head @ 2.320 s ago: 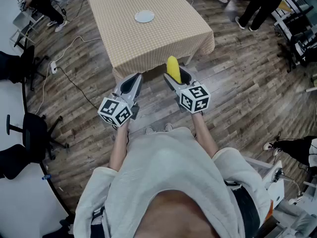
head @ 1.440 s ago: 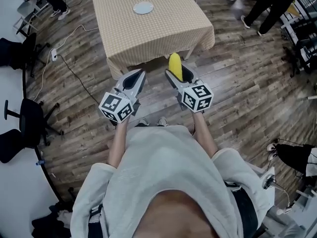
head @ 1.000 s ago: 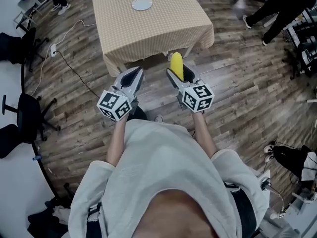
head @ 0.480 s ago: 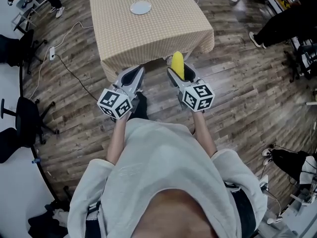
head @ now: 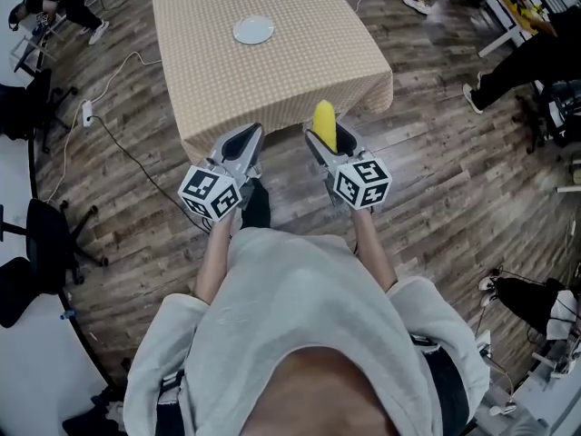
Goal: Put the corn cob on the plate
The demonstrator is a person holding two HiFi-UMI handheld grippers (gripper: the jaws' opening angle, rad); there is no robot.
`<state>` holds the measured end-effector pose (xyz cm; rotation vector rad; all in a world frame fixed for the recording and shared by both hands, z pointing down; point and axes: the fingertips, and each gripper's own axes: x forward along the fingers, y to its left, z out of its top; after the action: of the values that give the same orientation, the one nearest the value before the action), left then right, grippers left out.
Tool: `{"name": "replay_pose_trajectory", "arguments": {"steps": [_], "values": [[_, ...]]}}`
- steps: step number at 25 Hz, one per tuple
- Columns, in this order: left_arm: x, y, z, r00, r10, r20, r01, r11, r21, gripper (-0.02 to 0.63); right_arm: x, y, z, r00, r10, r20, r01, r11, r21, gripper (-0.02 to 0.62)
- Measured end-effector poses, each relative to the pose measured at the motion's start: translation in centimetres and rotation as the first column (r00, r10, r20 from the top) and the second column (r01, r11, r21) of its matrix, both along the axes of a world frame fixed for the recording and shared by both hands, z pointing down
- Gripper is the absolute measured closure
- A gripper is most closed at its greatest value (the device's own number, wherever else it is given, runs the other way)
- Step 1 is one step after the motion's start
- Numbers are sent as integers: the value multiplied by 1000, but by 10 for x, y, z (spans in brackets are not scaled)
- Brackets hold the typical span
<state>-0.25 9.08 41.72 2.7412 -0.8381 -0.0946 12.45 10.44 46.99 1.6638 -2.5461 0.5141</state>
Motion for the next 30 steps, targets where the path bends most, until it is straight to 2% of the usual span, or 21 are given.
{"name": "replay_pose_trajectory", "arguments": {"steps": [13,21,30], "values": [[-35,-163,-6,1000,12,-8,-12,1000,-24,598,-40,-158,-7,1000,-5,-10,5,1000,-25,342],[-59,-265,-26,1000,14,-7,-14,1000,4,598,-63,-260,-28,1000,-11,-8,11,1000,3,342],[-61,-346,-37,1000,22,1,-22,1000,21,598,-66,-343,-39,1000,3,-2,-3,1000,20,341]]}}
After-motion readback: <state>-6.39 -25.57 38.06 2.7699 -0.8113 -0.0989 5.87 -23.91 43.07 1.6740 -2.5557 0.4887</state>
